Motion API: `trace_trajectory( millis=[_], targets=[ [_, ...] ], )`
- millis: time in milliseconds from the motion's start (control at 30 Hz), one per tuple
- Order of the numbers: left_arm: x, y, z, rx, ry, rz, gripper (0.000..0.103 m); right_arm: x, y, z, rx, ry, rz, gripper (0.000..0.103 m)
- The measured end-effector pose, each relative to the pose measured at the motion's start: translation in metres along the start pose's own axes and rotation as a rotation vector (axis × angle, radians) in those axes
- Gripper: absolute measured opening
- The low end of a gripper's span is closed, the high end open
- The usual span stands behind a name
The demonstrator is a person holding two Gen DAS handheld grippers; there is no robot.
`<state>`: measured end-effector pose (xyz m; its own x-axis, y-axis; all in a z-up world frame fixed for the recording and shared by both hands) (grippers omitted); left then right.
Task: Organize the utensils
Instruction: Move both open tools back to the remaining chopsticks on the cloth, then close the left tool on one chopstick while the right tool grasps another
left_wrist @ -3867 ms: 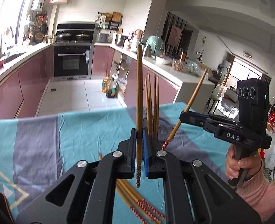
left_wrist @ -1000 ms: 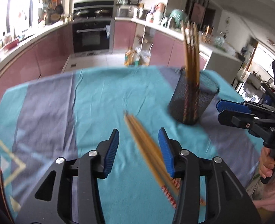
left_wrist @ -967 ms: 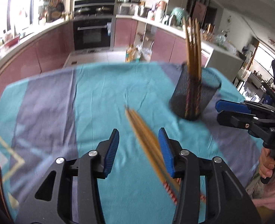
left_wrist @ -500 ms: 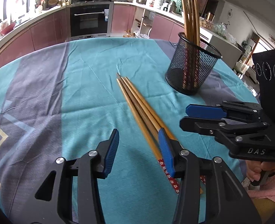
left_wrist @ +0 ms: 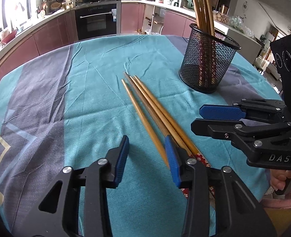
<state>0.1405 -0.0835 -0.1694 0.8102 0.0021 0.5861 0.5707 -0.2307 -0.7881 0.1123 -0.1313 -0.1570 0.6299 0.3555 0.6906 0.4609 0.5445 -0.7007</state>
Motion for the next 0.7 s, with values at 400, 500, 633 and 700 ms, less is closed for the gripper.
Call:
trace_trajectory(
  millis=[400, 500, 633, 700],
  targets=[
    [0.000, -0.001, 0.009, 0.003, -0.016, 0.004, 0.023, 0.004, 0.020, 0.005, -0.048, -0.055, 0.042, 0.028],
    [0.000, 0.000, 0.009, -0.001, -0.018, 0.007, 0.023, 0.007, 0.023, 0.006, -0.067, -0.073, 0.048, 0.027],
    [0.002, 0.001, 0.011, -0.008, -0.024, 0.012, 0.023, 0.006, 0.026, 0.005, -0.091, -0.080, 0.063, 0.021],
    [0.003, 0.002, 0.011, -0.016, -0.027, 0.018, 0.024, 0.006, 0.026, 0.004, -0.094, -0.080, 0.067, 0.020]
  ],
)
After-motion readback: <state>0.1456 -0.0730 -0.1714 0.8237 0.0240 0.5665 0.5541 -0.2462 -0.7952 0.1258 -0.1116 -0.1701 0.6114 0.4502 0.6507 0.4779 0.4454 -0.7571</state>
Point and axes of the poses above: each gripper's, at about its wrist camera, not at the fingertips, and y roughly the way its jaws point, z to its left, x to its top, the point moved 9 cm from there along y, roughly the way its jaws point, and after that the axes turned 10 degrees about -y, right-handed, at the moved point
